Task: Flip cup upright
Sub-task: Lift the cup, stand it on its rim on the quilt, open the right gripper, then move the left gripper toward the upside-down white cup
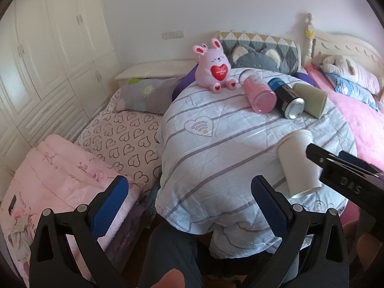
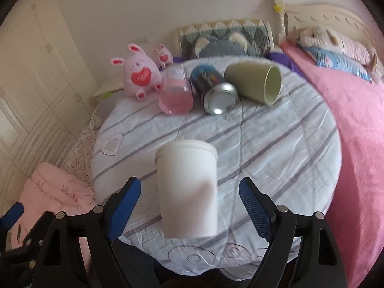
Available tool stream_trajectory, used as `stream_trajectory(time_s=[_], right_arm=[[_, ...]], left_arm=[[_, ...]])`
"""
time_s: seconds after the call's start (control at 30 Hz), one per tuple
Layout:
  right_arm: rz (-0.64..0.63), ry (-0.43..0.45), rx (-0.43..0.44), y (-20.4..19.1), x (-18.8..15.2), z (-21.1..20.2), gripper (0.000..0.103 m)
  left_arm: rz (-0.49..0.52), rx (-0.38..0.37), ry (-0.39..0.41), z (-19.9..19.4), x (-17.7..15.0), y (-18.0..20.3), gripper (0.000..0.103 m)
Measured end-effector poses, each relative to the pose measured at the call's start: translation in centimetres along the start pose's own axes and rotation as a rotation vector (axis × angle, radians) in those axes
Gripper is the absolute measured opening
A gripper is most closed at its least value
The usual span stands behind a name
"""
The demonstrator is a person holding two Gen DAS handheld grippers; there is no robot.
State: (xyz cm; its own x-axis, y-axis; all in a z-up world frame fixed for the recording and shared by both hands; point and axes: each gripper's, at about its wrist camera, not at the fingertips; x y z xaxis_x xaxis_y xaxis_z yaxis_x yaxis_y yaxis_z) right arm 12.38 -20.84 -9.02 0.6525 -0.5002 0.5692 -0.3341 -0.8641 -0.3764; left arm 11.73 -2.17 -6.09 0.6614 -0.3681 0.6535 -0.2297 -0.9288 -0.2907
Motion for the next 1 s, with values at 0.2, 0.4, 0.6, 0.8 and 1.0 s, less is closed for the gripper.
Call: stream_trajectory(time_s=[0.2,0.4,0.6,0.8,1.0], right_arm=[[-0.065,0.071,-0.005,0.6,0.5,-4.5,0.085],[-0.111,0.150,-0.020,1.9,1.2,-8.9,0.085],[-0.108,0.164,-0.019,2.7,2.1,-11.4,0.085],[-0.095,0.165,0.012,3.0,2.5,-12.7,0.085],[-0.085,0.152,0.012,3.9,2.6,-13.1,0.085]], left_arm=[[0.015,0.013,0.006,-1.5,1.4,1.4,0.103],[-0.002,0.008,0.012,-2.7,2.9,2.6,0.103],[-0.001,0.027,-0.003,-3.5,3.6,3.2,0.103],[-0.002,0.049,0.001,-4.8,3.6,3.4,0.103],[0.010,0.043,0.003,-5.6,3.4,4.3,0.103]])
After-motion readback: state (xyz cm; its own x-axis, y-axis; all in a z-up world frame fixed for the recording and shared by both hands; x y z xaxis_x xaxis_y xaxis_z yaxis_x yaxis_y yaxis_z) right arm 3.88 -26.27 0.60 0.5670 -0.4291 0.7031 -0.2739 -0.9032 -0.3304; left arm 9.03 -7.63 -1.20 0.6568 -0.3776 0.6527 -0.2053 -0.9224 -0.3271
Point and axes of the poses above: each gripper's, at about its wrist camera, not at the fingertips, and z roughly the way its jaws point, y to its right, x to its top, and after that the axes turned 14 degrees about z, right-handed
